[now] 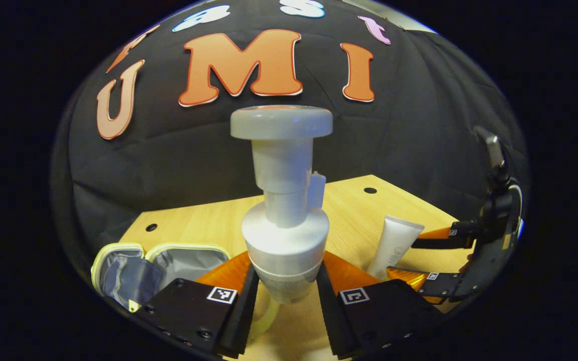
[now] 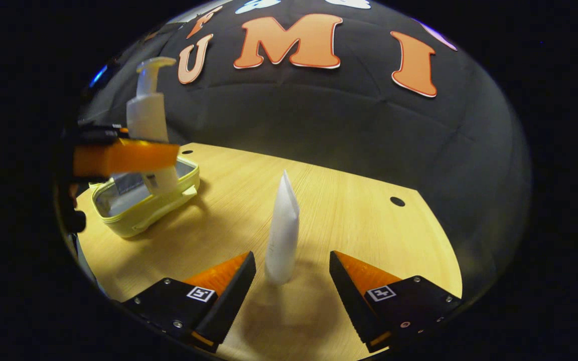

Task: First open the suitcase, pack the skin care products into it, and then close the suitcase.

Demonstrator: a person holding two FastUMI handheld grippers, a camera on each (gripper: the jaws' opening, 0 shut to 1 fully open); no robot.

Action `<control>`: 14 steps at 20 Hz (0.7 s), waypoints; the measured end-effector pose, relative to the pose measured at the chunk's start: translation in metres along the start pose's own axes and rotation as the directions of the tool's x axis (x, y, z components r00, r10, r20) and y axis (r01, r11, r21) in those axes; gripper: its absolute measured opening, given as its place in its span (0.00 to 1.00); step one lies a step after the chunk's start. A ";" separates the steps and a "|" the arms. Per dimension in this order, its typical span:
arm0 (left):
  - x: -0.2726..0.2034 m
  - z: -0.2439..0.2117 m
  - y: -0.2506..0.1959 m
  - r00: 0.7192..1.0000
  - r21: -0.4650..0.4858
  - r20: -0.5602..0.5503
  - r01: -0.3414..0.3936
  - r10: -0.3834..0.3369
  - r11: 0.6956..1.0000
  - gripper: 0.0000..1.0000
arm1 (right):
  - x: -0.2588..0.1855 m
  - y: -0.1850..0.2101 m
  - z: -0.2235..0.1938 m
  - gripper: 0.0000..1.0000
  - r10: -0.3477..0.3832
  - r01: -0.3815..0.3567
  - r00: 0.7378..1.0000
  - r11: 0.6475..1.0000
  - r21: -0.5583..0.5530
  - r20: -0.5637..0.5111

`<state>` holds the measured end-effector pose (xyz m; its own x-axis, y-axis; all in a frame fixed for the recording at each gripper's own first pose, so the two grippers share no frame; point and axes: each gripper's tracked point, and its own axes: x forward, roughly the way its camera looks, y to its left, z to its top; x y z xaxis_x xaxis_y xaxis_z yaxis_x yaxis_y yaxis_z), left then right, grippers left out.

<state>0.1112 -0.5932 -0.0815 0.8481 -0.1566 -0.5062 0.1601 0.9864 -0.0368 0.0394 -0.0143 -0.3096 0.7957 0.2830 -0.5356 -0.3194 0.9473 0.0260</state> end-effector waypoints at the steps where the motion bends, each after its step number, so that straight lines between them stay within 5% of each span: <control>1: -0.006 0.006 0.007 1.000 -0.003 0.007 -0.015 0.015 1.000 0.60 | 0.005 0.003 -0.002 0.94 0.013 -0.013 1.000 1.000 0.006 -0.007; 5: -0.034 0.017 0.034 0.997 0.002 0.014 -0.076 0.076 0.997 0.60 | 0.028 0.014 -0.012 0.82 0.039 -0.039 0.998 0.999 0.012 -0.043; 9: -0.049 0.012 0.058 0.992 0.002 -0.007 -0.122 0.122 0.993 0.60 | 0.033 0.016 -0.014 0.52 0.045 -0.043 0.997 0.999 0.028 -0.064; 14: -0.065 0.004 0.088 0.989 -0.010 -0.009 -0.148 0.148 0.989 0.60 | 0.021 0.027 -0.010 0.45 0.046 -0.043 0.995 0.999 0.028 -0.092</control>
<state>0.0722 -0.4969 -0.0486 0.8576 -0.0087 -0.5142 0.0279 0.9992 0.0296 0.0423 0.0161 -0.3283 0.7298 0.3109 -0.6088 -0.3391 0.9380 0.0725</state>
